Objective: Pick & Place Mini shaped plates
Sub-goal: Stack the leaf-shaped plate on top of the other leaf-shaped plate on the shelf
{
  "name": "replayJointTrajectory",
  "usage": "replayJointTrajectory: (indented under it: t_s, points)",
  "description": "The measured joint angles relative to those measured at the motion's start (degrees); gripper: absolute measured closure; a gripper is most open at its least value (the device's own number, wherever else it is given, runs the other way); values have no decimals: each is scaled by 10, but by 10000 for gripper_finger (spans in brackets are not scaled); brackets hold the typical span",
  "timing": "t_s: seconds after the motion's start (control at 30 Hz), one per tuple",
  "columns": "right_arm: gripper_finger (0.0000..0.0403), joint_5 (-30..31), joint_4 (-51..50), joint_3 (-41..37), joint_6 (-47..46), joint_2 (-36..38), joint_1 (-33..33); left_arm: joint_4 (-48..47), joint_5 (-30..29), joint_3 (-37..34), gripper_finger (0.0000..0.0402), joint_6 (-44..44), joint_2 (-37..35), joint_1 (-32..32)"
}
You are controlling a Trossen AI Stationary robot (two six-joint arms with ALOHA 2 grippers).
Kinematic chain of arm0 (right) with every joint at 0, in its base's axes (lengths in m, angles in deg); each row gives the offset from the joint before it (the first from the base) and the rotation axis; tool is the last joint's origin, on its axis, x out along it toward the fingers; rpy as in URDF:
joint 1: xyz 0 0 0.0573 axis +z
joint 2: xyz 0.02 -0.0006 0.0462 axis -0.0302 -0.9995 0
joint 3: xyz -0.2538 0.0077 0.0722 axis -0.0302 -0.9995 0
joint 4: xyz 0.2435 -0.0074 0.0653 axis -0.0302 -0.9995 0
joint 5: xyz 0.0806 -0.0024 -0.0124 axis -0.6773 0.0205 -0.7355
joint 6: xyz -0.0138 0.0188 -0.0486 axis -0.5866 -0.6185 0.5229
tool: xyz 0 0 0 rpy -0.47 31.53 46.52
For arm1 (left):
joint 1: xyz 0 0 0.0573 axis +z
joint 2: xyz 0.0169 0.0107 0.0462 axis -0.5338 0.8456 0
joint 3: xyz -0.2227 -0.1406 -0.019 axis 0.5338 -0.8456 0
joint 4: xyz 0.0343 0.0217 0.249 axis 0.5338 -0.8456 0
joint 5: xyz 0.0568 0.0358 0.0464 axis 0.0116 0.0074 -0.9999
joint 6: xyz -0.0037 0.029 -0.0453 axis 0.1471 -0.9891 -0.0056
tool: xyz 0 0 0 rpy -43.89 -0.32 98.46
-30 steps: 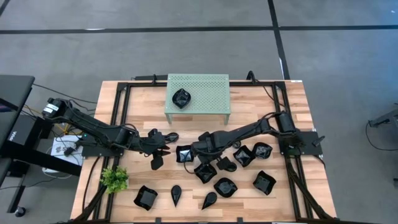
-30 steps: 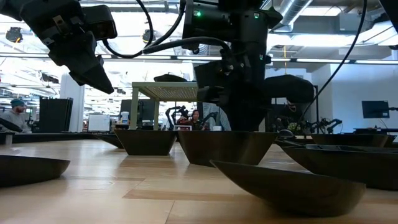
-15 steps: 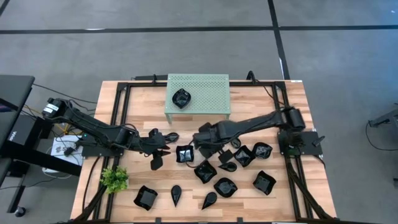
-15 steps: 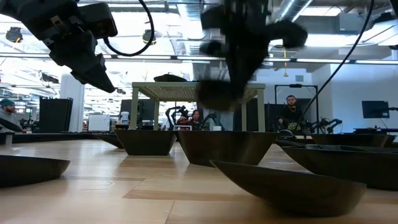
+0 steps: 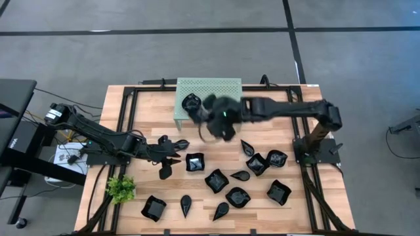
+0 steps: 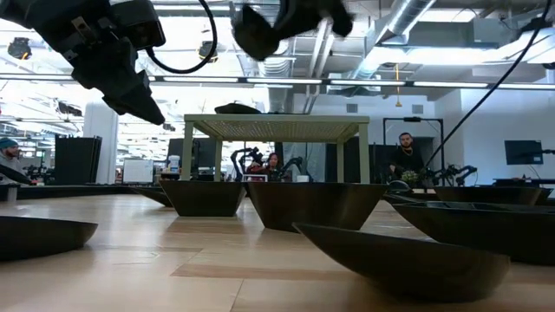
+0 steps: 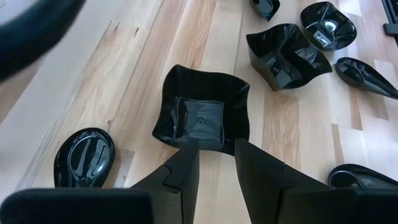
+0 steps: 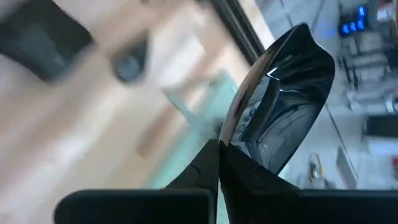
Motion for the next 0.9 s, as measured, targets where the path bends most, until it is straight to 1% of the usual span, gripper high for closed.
replayJointTrajectory:
  t_s: [0.07,0.17,0.3,0.43,0.53,0.6,0.8,0.9]
  points:
    - [400,-17,34,1,13,-18,-31,1,0,0,298,0,0,0]
    - [400,-59,49,-1,40,-47,-70,7,0,0,298,0,0,0]
    - [400,-67,90,0,71,-73,-95,14,0,0,298,0,0,0]
    - [400,-57,125,0,87,-93,-105,16,0,0,298,0,0,0]
    - [398,-25,144,0,82,-99,-107,17,0,0,298,0,0,0]
    - [393,-10,131,0,82,-99,-107,17,0,0,298,0,0,0]
    - [362,-11,123,0,68,-100,-102,20,0,0,298,0,0,0]
    - [344,-1,118,0,66,-100,-102,20,0,0,298,0,0,0]
